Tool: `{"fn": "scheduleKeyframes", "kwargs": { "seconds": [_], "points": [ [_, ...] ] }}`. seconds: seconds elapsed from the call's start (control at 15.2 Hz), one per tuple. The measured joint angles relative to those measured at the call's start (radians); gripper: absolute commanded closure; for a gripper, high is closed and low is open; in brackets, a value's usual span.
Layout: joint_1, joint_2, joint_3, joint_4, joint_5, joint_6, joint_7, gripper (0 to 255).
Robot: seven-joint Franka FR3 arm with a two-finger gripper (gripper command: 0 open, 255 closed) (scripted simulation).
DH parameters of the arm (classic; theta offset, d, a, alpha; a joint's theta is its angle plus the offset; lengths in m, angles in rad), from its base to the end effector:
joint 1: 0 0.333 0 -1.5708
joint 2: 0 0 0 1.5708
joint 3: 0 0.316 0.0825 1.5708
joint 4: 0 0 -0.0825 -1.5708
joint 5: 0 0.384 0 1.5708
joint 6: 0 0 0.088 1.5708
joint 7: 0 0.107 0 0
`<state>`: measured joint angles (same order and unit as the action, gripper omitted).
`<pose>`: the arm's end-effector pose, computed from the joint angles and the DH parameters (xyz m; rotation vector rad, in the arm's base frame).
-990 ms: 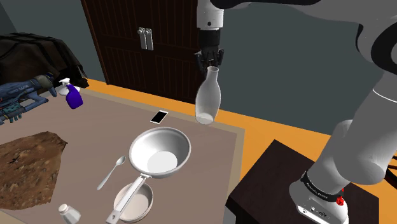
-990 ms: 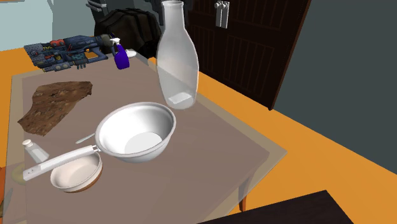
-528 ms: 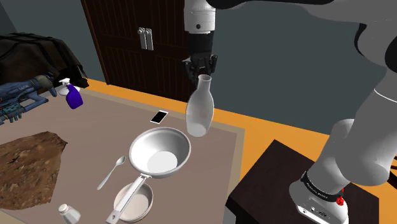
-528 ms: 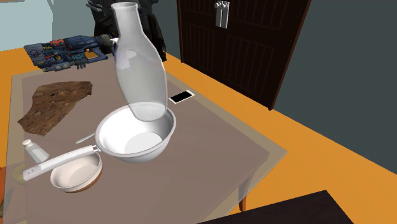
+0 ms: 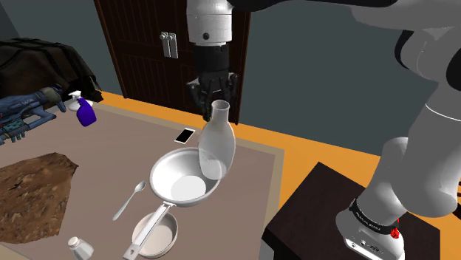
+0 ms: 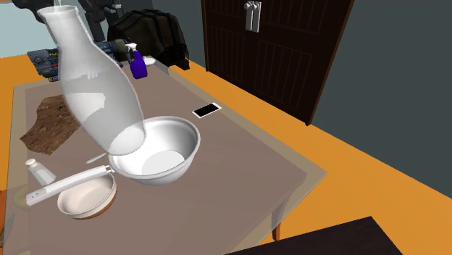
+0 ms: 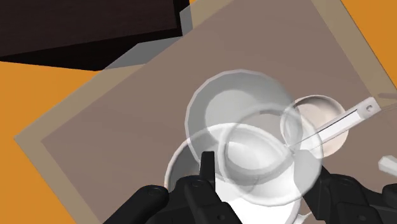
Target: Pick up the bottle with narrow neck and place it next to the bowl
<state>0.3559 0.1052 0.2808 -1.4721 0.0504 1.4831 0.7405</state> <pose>0.4651 0.3401 0.6063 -3.1277 0.1594 0.1882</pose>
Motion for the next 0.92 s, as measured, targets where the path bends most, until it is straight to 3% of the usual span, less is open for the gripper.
{"fn": "scheduleKeyframes", "kwargs": {
  "seconds": [0.2,0.66,0.92],
  "points": [
    [0.039,0.028,0.029,0.028,-0.006,0.004,0.067,255],
    [0.166,0.193,0.092,0.244,-0.059,-0.045,0.245,255],
    [0.176,0.191,0.097,0.196,-0.059,0.003,0.261,255]
  ]
}}
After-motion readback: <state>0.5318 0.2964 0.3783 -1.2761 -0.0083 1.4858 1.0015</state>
